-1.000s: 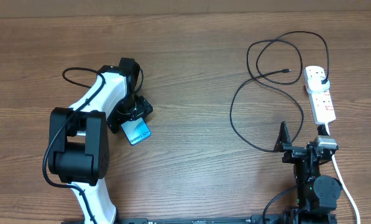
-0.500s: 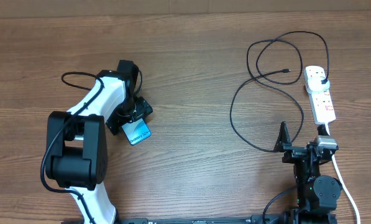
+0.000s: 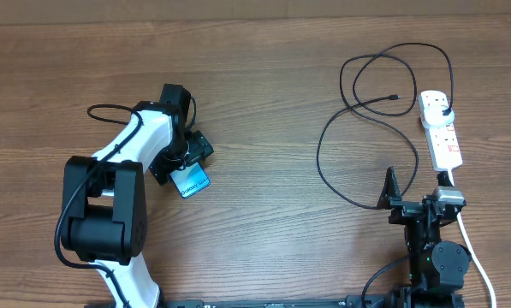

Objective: Plug charger to phone and switch on socket
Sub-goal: 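Close the left gripper on the phone's long edges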

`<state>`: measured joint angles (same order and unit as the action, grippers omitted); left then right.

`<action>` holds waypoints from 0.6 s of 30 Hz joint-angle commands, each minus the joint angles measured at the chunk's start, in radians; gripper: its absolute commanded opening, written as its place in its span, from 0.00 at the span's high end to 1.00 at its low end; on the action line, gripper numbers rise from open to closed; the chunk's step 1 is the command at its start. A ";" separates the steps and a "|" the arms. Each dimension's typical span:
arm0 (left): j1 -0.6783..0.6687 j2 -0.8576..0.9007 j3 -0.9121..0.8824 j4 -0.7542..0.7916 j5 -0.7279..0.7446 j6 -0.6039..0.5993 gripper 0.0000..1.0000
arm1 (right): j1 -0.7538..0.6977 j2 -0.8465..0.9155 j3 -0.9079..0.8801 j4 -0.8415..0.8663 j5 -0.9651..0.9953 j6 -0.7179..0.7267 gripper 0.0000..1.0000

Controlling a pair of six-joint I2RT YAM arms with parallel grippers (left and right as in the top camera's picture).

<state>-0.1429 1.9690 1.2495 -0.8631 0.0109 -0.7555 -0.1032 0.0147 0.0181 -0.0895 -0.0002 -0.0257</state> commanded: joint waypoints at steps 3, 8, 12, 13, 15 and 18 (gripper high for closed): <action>-0.007 0.086 -0.071 0.006 0.004 -0.015 0.00 | -0.003 -0.012 -0.011 0.006 -0.001 -0.002 0.00; -0.007 0.086 -0.071 0.012 -0.008 -0.034 0.00 | -0.003 -0.012 -0.011 0.006 -0.001 -0.002 0.00; -0.005 0.086 -0.071 0.013 -0.022 -0.038 0.00 | -0.003 -0.012 -0.011 0.006 -0.001 -0.002 0.00; -0.001 0.086 -0.071 0.016 -0.022 -0.040 0.00 | -0.003 -0.012 -0.011 0.006 -0.001 -0.002 0.00; 0.008 0.086 -0.071 0.016 -0.024 -0.046 0.00 | -0.003 -0.012 -0.011 0.006 -0.001 -0.002 0.00; 0.027 0.086 -0.071 0.015 -0.025 -0.053 0.00 | -0.003 -0.012 -0.011 0.006 -0.001 -0.002 0.00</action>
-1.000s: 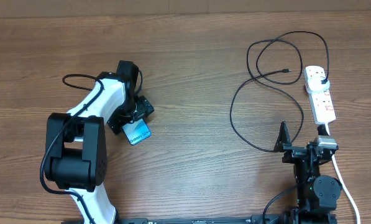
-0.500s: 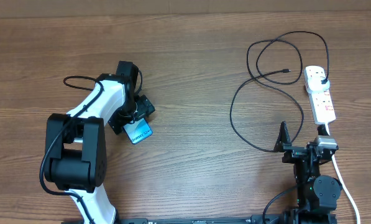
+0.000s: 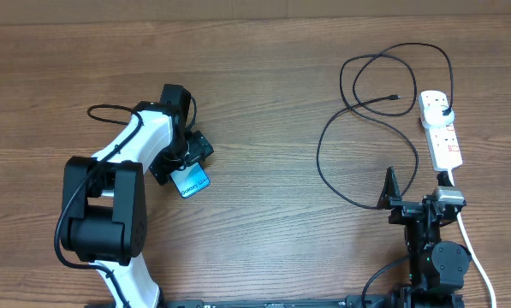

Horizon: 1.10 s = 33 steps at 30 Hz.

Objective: Plug charger to phone and switch on socket
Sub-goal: 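Close the left gripper on the phone's long edges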

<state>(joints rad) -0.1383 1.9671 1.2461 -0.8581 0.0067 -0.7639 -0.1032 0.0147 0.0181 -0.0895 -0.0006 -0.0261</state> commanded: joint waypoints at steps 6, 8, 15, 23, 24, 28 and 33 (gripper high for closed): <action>0.036 0.088 -0.068 0.011 -0.016 -0.045 0.04 | -0.003 -0.012 -0.011 0.006 -0.001 -0.002 0.00; 0.036 0.088 -0.068 0.010 -0.016 -0.048 0.06 | -0.003 -0.012 -0.011 0.006 -0.001 -0.002 0.00; 0.036 0.088 -0.074 0.010 -0.017 -0.047 0.10 | -0.003 -0.012 -0.011 0.006 -0.001 -0.002 0.00; 0.035 0.088 -0.080 0.011 -0.017 -0.048 0.17 | -0.003 -0.012 -0.011 0.006 -0.001 -0.002 0.00; 0.035 0.088 -0.080 0.011 -0.017 -0.048 0.18 | -0.003 -0.012 -0.011 0.006 -0.001 -0.002 0.00; 0.035 0.088 -0.080 0.010 -0.016 -0.047 0.20 | -0.003 -0.012 -0.011 0.006 -0.001 -0.002 0.00; 0.035 0.088 -0.080 0.010 -0.013 -0.047 0.27 | -0.003 -0.012 -0.011 0.006 -0.001 -0.002 0.00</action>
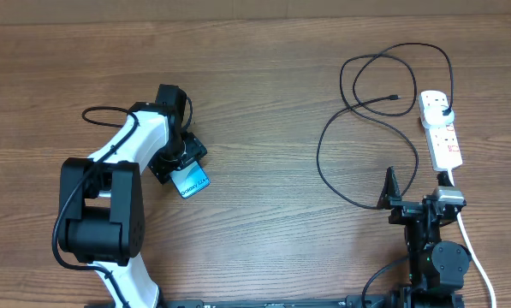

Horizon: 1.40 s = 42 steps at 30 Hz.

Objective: Plug charger to phone and switch on socket
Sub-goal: 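Close the left gripper on the phone's long edges, then lift the phone with the left gripper and tilt it upright toward center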

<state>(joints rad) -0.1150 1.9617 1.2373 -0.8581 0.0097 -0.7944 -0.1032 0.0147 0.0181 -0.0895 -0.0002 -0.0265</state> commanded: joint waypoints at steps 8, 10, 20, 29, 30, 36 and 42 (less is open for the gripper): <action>0.012 0.092 -0.044 -0.024 -0.008 -0.013 0.28 | -0.003 -0.012 -0.011 0.006 -0.001 -0.001 0.00; 0.012 0.091 -0.029 -0.040 0.001 -0.010 0.29 | -0.003 -0.012 -0.011 0.006 -0.001 -0.001 0.00; 0.012 0.091 0.072 -0.128 0.141 0.091 0.33 | -0.003 -0.012 -0.011 0.006 -0.001 -0.001 0.00; 0.012 0.091 0.108 -0.186 0.220 0.142 0.34 | -0.003 -0.012 -0.011 0.006 -0.001 -0.001 0.00; 0.012 0.091 0.108 -0.186 0.230 0.148 0.34 | -0.003 -0.012 -0.011 0.006 -0.002 -0.001 0.00; 0.012 0.091 0.115 -0.185 0.237 0.173 0.36 | -0.003 -0.012 -0.011 0.006 -0.001 -0.001 0.00; 0.012 0.091 0.174 -0.215 0.163 0.174 0.37 | -0.003 -0.012 -0.011 0.006 -0.001 -0.001 0.00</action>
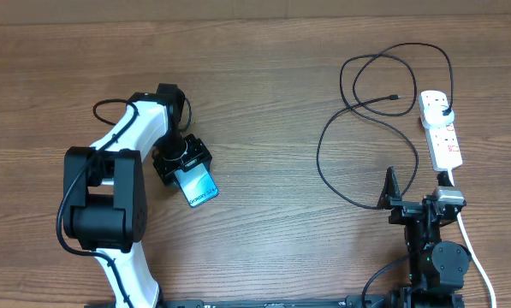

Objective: Plug charger to phone and switch on socket
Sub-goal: 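Lift the phone with the left gripper and tilt it upright toward center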

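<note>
The phone (202,187), its blue screen facing up, lies left of the table's middle. My left gripper (183,164) is over its upper end and looks shut on it, hiding that end. The black charger cable (332,128) lies in loops on the right. Its free connector tip (396,98) rests on the table, and its plug (444,109) sits in the white socket strip (443,137). My right gripper (389,186) is parked near the front edge, fingers together and holding nothing, just beside the cable's lower loop.
The socket strip's white lead (476,257) runs down the right side past the right arm's base (435,257). A black wire (109,109) arcs off the left arm. Bare wooden table (264,103) lies between phone and cable.
The left gripper has turned and shifted slightly right and toward the front. The phone has moved with it, now more upright in the frame with more of its screen showing. The right arm is unmoved.
At the two oldest moments my left gripper sat over the phone's upper end without moving. Then the arm shifted a little left. Now gripper and phone have rotated and moved slightly right. The cable, socket strip and right arm stayed where they were throughout.
</note>
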`<state>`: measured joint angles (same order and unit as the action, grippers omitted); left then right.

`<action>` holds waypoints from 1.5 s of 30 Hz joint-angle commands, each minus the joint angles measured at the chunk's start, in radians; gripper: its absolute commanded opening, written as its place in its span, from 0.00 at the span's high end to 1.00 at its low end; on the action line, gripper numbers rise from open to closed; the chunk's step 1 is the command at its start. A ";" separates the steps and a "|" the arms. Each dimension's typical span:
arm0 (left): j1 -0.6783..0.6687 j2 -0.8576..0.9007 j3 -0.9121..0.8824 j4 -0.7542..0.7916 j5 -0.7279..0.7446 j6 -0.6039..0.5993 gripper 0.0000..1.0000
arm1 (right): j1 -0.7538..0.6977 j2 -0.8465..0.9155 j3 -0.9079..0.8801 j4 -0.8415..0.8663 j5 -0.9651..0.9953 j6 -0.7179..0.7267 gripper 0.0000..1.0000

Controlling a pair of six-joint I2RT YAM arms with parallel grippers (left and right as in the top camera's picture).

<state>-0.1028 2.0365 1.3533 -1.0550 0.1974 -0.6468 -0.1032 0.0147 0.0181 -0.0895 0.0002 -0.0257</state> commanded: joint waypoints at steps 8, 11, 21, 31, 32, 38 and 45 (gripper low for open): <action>-0.002 0.016 0.167 -0.115 -0.023 0.027 0.37 | -0.003 -0.012 -0.011 0.006 -0.002 -0.002 0.00; -0.003 0.016 0.205 -0.169 -0.020 0.028 0.38 | -0.003 -0.012 -0.011 0.006 -0.002 -0.002 0.00; -0.003 0.016 0.238 -0.242 0.211 0.140 0.38 | -0.003 -0.012 -0.011 0.006 -0.002 -0.002 0.00; -0.010 0.016 0.238 -0.275 0.542 0.259 0.39 | -0.003 -0.012 -0.011 0.006 -0.002 -0.002 0.00; -0.013 0.016 0.238 -0.277 0.559 0.259 0.39 | -0.003 -0.012 -0.011 0.006 -0.002 -0.002 0.00; -0.024 0.016 0.238 -0.311 0.653 0.287 0.38 | -0.003 -0.012 -0.011 0.006 -0.002 -0.002 0.00; -0.030 0.016 0.237 -0.363 0.842 0.405 0.38 | -0.003 -0.012 -0.011 0.006 -0.002 -0.002 0.00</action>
<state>-0.1249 2.0521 1.5646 -1.3956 0.8700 -0.3355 -0.1032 0.0147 0.0181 -0.0891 -0.0002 -0.0257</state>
